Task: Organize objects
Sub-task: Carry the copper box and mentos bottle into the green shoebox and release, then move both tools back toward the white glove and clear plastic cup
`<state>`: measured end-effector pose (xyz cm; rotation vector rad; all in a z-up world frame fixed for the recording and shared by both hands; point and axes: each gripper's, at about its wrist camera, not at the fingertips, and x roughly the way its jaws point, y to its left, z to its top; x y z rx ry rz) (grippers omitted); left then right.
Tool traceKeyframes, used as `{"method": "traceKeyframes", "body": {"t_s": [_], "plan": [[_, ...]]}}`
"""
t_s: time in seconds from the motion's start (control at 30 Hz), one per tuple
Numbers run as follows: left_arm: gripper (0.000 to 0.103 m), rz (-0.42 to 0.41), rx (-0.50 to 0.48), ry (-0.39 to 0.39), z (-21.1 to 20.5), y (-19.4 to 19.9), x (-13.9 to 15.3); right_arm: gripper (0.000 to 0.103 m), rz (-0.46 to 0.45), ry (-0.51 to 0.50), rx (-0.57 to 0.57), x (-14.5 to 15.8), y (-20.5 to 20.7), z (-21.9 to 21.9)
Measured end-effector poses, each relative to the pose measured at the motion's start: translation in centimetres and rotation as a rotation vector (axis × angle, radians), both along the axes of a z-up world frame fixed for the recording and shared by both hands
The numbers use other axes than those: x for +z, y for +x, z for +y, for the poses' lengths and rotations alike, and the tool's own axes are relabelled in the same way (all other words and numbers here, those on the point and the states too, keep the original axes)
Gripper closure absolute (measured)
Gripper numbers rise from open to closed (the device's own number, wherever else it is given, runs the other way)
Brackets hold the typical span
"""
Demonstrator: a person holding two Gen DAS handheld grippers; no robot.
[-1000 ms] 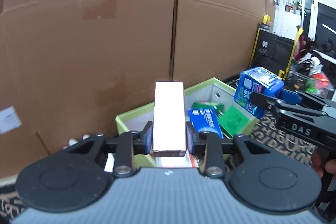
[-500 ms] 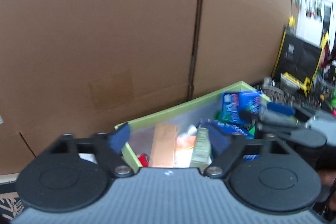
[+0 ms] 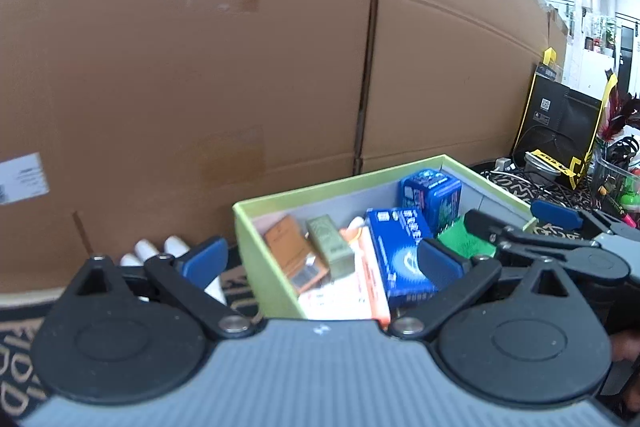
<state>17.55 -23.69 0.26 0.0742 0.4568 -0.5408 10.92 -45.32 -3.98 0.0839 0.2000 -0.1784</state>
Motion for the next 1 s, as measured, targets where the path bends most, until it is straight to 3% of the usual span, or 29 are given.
{"method": "traceKeyframes", "body": {"t_s": [0.2,0.5,1.0], "plan": [[0.0,0.018,0.064,0.032,3.9,-3.0,-0.6,0.006,-0.03,-0.014,0.046,0.2,-2.6,3.0],[0.0,0.089,0.129,-0.033,9.8,-5.0,-1.7,0.006,0.011,-0.038,0.124,-0.8,-5.2,7.8],[0.0,0.115,0.258,-0.08,17.3,-5.6,-1.5,0.006,0.074,-0.082,0.348,-0.9,-3.7,16.8]]}}
